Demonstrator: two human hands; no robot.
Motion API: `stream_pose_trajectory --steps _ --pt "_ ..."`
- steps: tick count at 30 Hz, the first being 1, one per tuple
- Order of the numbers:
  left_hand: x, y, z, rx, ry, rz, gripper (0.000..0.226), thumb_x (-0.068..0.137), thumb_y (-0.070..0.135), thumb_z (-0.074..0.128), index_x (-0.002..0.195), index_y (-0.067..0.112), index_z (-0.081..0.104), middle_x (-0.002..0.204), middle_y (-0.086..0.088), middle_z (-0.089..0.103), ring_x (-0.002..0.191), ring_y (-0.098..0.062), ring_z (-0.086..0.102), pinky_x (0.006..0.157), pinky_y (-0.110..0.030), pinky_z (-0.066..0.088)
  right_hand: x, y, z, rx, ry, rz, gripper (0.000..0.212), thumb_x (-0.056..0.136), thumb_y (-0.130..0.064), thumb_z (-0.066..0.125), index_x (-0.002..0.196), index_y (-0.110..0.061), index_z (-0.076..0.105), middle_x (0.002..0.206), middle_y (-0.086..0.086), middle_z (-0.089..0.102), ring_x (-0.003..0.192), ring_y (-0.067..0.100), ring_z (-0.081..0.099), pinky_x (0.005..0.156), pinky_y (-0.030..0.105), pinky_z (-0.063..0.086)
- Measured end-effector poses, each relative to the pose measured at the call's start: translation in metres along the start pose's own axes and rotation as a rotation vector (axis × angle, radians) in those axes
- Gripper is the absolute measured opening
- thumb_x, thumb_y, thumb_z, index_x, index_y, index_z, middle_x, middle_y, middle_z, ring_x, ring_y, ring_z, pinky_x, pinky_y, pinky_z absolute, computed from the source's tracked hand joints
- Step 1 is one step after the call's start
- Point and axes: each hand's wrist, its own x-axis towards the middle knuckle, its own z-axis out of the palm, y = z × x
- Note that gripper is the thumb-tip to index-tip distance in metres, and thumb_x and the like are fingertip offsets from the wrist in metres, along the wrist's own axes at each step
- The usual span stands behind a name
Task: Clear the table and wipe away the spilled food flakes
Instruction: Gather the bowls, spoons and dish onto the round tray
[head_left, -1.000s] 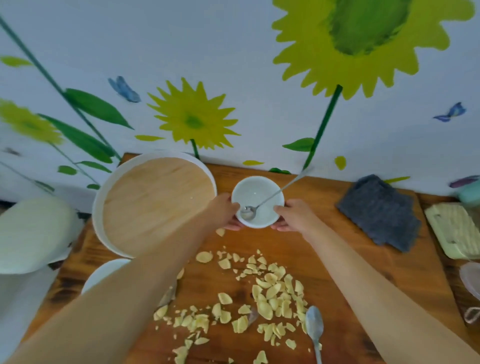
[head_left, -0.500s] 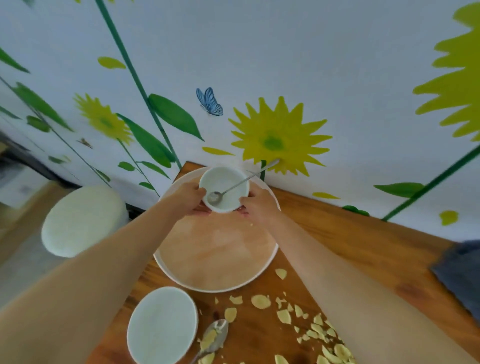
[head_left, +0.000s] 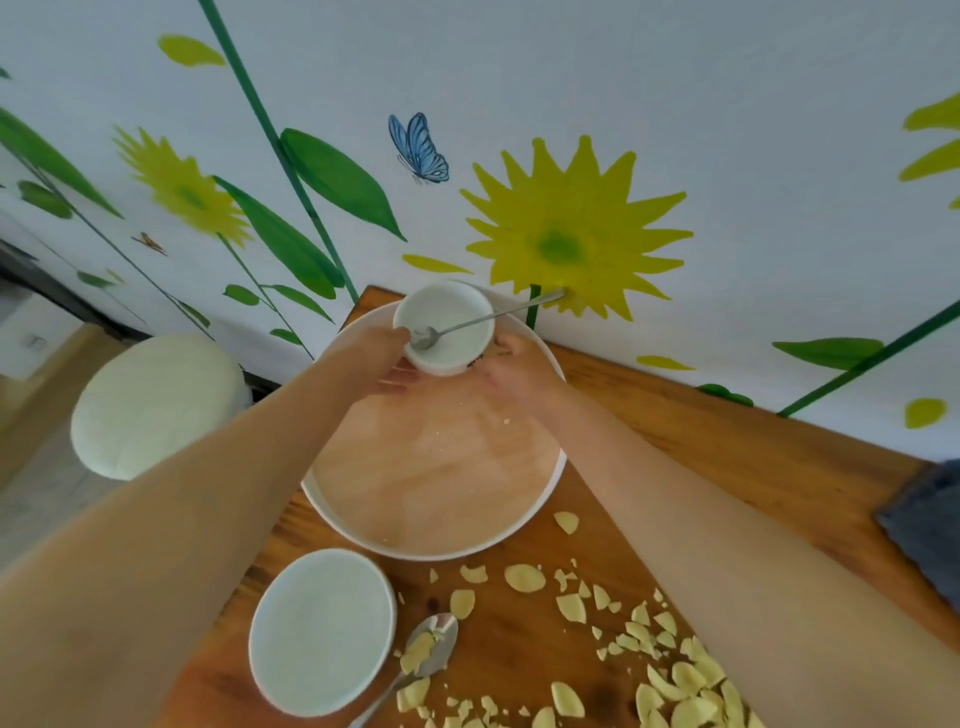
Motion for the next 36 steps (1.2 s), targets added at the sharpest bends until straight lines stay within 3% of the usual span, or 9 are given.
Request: stream_pose_trajectory --steps 5,9,14,17,19,22,28,32,36 --pt "-0.042 -0.006 -0.002 -0.01 -0.002 0.011 0.04 0.093 0.022 0.049 0.13 0.008 0.044 0.111 -0.013 0.051 0.097 -0.025 0.052 0.085 -0.04 0.044 -0.046 0.0 -0.002 -0.131 0.002 -0.046 0.016 0.084 -0.009 0.052 0.097 -0.011 0.062 0.088 0.003 0.057 0.083 0.021 0.058 0.071 0.03 0.044" --pt "-0.076 -0.028 -0.009 0.052 -0.004 0.019 0.028 0.094 0.017 0.046 0.12 0.008 0.052 0.108 -0.01 0.057 0.094 -0.021 0.055 0.082 -0.035 0.046 -0.099 0.006 0.016 -0.325 -0.142 -0.167 0.024 0.082 -0.008 0.055 0.068 -0.027 0.061 0.074 -0.01 0.056 0.083 0.017 0.056 0.08 0.029 0.045" --pt "-0.118 -0.069 -0.024 -0.022 0.011 -0.016 0.014 0.095 0.013 0.044 0.087 0.01 0.056 0.077 -0.002 0.055 0.072 -0.016 0.051 0.075 -0.03 0.041 -0.175 0.043 0.06 -0.667 -0.545 -0.187 0.02 0.083 -0.017 0.06 0.099 -0.012 0.071 0.085 -0.002 0.067 0.077 0.008 0.056 0.075 0.023 0.045" --pt "-0.126 -0.1 -0.043 -0.147 0.124 0.05 0.027 0.093 0.004 0.041 0.072 0.01 0.058 0.073 -0.007 0.057 0.062 -0.016 0.051 0.058 -0.023 0.044 -0.21 0.075 0.091 -0.712 -0.49 -0.214 0.031 0.086 -0.022 0.06 0.116 -0.02 0.062 0.08 -0.009 0.058 0.08 0.008 0.055 0.08 0.027 0.049" --pt "-0.134 -0.12 -0.056 -0.117 0.216 0.075 0.03 0.093 0.0 0.04 0.071 0.01 0.058 0.07 -0.007 0.056 0.058 -0.014 0.05 0.047 -0.017 0.046 -0.226 0.089 0.11 -0.779 -0.481 -0.261 0.041 0.089 -0.024 0.057 0.13 -0.026 0.05 0.097 -0.002 0.064 0.093 0.012 0.059 0.084 0.027 0.047" --pt "-0.144 -0.143 -0.068 0.06 0.257 0.087 0.029 0.089 0.004 0.045 0.066 0.017 0.059 0.076 -0.004 0.059 0.07 -0.017 0.054 0.067 -0.028 0.05 -0.232 0.102 0.125 -0.927 -0.413 -0.38 0.039 0.092 -0.02 0.052 0.13 -0.025 0.044 0.115 0.002 0.063 0.106 0.02 0.059 0.081 0.03 0.045" --pt "-0.166 -0.173 -0.072 0.192 0.214 -0.01 0.028 0.088 0.007 0.053 0.115 0.008 0.062 0.112 -0.008 0.057 0.108 -0.025 0.053 0.089 -0.032 0.043 -0.226 0.106 0.131 -1.173 -0.393 -0.541 0.016 0.096 -0.017 0.044 0.11 -0.013 0.047 0.106 0.009 0.064 0.095 0.027 0.062 0.065 0.03 0.037" --pt "-0.168 -0.178 -0.069 0.234 0.173 -0.043 0.035 0.088 0.008 0.054 0.122 0.006 0.055 0.099 -0.002 0.051 0.095 -0.019 0.048 0.088 -0.032 0.045 -0.222 0.099 0.115 -1.264 -0.396 -0.696 0.014 0.094 -0.013 0.04 0.104 -0.01 0.049 0.098 0.011 0.065 0.086 0.029 0.063 0.05 0.029 0.027" --pt "-0.168 -0.175 -0.066 0.249 0.181 -0.068 0.035 0.089 0.01 0.052 0.123 0.007 0.054 0.073 0.005 0.044 0.065 -0.01 0.044 0.058 -0.021 0.04 -0.218 0.089 0.087 -1.199 -0.28 -0.825 0.012 0.082 -0.014 0.058 0.094 -0.012 0.06 0.068 0.006 0.066 0.055 0.025 0.062 0.042 0.025 0.029"
